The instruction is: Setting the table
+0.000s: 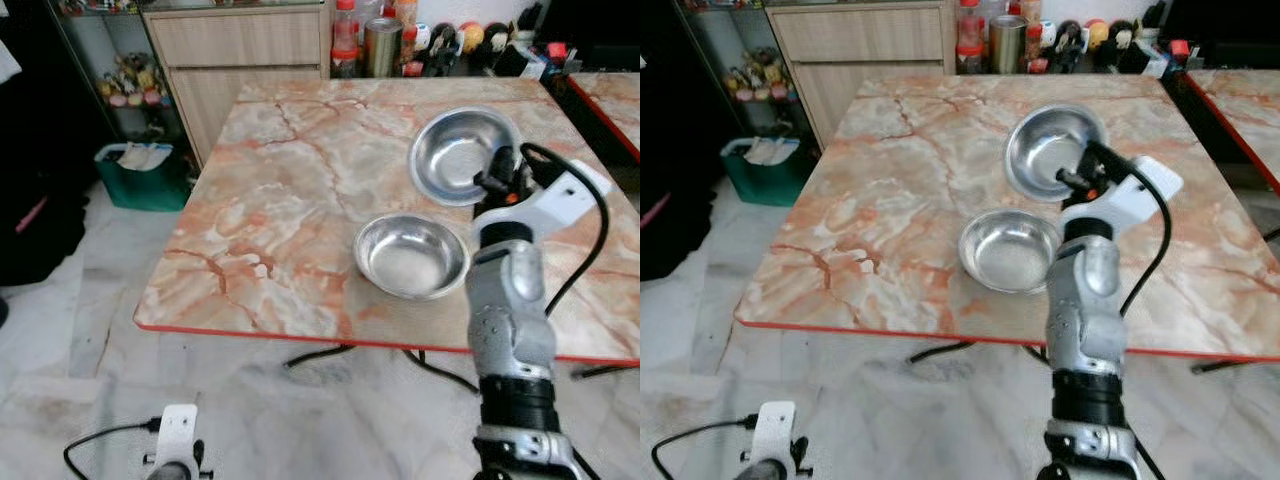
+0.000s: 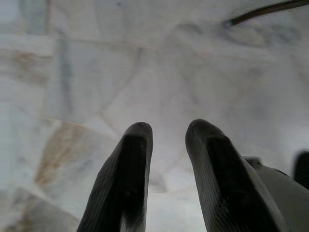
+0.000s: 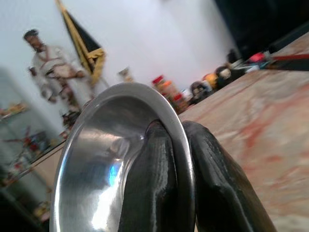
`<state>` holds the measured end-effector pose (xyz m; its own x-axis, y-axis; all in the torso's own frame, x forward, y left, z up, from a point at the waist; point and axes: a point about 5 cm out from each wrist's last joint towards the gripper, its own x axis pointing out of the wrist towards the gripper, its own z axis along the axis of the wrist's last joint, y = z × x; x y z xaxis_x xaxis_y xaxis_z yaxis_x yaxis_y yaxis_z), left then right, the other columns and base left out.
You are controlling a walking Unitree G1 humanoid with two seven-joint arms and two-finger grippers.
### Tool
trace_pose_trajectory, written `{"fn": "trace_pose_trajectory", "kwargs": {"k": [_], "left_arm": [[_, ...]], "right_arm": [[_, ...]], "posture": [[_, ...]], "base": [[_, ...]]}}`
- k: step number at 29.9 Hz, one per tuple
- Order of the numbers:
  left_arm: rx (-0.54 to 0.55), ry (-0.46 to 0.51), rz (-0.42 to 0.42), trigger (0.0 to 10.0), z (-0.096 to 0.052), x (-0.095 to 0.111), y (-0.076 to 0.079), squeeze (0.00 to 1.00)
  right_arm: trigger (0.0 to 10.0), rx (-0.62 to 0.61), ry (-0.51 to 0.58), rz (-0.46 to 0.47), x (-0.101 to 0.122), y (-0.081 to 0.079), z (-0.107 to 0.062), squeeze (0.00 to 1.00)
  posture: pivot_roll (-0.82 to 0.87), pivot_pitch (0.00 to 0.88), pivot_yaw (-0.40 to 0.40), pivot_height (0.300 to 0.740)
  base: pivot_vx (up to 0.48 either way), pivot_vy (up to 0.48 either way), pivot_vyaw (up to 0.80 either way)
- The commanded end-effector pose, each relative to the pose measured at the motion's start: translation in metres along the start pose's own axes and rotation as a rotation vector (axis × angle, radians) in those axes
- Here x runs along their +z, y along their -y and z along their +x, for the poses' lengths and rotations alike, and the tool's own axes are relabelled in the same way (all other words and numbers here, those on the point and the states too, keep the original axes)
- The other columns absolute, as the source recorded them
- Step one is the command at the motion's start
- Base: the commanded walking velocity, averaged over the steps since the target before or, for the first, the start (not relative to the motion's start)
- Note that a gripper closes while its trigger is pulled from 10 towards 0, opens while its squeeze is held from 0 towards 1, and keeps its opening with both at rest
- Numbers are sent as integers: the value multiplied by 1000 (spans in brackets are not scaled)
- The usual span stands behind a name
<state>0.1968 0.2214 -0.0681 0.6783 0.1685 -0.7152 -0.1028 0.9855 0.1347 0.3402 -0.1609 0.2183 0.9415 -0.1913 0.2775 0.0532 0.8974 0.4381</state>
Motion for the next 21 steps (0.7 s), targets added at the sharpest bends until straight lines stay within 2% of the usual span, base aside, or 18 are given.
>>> {"fn": "trace_pose_trajectory", "kwargs": {"k": [1,3,12,21], "left_arm": [[-1,-25,-12,10000,-1,-5,2,0],[0,-27,-11,10000,-1,-5,3,0],[3,-27,-7,10000,-1,-5,2,0],[0,-35,-3,10000,-1,-7,2,0]], "right_arm": [[10000,-13,32,-5,9,4,2,0],[10000,-16,32,-6,9,5,2,0],[10000,-8,1,-4,3,5,-1,0],[10000,-19,-128,6,-16,15,-3,0]], "posture": [[-37,129,56,740],[-40,128,56,740],[-42,124,58,740],[-41,120,56,740]], "base": [[319,0,0],[304,0,0],[0,0,0],[0,0,0]]}}
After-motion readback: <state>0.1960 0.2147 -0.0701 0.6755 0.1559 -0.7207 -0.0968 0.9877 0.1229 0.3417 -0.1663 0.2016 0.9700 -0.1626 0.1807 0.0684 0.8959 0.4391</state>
